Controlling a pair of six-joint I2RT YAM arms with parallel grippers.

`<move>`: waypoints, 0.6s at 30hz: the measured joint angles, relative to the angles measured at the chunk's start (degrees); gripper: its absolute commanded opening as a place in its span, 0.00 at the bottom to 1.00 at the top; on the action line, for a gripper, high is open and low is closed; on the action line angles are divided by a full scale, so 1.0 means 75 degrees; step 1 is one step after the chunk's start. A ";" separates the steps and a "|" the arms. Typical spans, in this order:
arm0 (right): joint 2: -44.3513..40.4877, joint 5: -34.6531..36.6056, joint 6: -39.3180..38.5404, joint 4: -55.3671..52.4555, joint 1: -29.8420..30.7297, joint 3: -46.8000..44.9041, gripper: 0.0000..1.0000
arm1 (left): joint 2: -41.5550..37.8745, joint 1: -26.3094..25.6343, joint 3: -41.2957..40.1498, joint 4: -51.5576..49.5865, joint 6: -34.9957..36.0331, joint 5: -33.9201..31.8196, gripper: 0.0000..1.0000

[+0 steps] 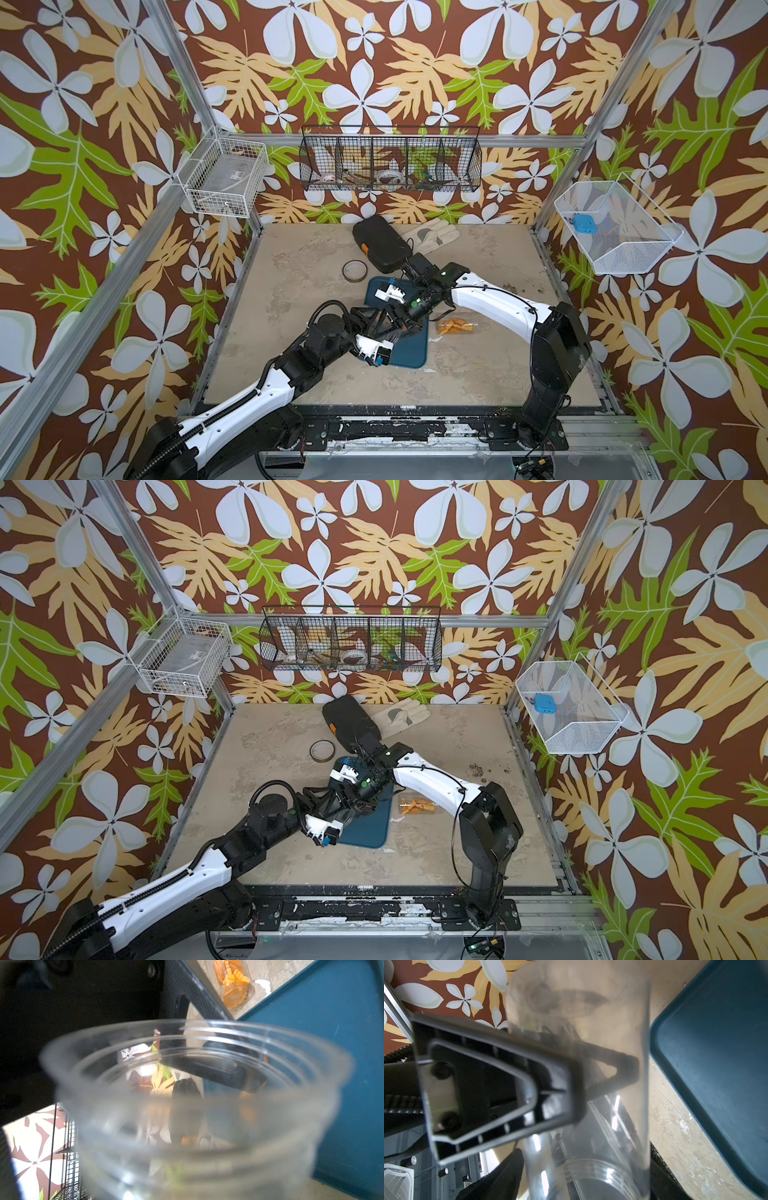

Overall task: Pour the cookies out of the jar
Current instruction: Pick up the jar from the center of the board.

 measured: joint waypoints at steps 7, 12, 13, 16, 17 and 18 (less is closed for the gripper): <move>-0.0347 0.0210 0.0356 0.0160 -0.0632 0.0224 0.82 | -0.0187 0.0000 -0.0195 -0.0122 -0.0382 0.0064 0.61; -0.0880 0.0609 0.0921 0.0857 -0.1387 0.0361 0.82 | -0.0420 0.0061 -0.0181 -0.0035 -0.2037 0.0545 0.61; -0.0956 0.0679 0.1087 0.1008 -0.1475 0.0358 0.82 | -0.0490 0.0079 -0.0216 0.0108 -0.2489 0.0641 0.62; -0.1154 0.0880 0.1320 0.1448 -0.1614 0.0283 0.82 | -0.0819 0.0323 -0.0504 0.0781 -0.4211 0.0965 0.62; -0.1207 0.0956 0.1390 0.1565 -0.1629 0.0239 0.82 | -0.0968 0.0466 -0.0682 0.1105 -0.4945 0.1058 0.62; -0.1256 0.1003 0.1396 0.1676 -0.1632 0.0169 0.82 | -0.1099 0.0571 -0.0889 0.1472 -0.5616 0.1099 0.62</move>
